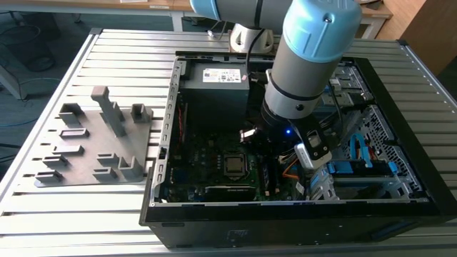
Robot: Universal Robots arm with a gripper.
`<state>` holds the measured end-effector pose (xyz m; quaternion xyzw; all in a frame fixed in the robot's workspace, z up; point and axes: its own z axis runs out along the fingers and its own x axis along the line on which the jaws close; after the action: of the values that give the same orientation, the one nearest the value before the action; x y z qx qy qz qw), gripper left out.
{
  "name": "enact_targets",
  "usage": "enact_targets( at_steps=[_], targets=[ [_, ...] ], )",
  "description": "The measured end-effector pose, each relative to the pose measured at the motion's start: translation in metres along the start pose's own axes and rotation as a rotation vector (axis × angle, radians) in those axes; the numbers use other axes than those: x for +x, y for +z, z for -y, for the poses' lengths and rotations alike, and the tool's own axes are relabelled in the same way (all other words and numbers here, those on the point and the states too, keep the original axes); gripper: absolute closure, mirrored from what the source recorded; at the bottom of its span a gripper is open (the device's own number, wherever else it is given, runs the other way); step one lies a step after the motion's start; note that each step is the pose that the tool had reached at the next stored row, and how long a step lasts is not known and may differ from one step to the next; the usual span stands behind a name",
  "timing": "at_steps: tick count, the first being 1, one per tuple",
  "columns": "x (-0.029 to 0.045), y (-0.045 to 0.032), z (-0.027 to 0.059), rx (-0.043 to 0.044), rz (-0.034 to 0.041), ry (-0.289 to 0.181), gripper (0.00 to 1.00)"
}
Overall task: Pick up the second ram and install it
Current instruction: 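Insert the second ram into the second slot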
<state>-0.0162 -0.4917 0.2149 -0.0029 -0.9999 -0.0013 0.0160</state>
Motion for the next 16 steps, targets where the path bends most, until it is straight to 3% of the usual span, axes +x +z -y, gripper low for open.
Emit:
enact_targets(
  at_steps=[10,16],
  targets=[
    [-0.0015,0.0023,0.0001,0.0004,-0.0007,-0.025,0.86],
    [-0.0017,0.0089,0.0003,0.0018,-0.0014,-0.025,0.86]
  ],
)
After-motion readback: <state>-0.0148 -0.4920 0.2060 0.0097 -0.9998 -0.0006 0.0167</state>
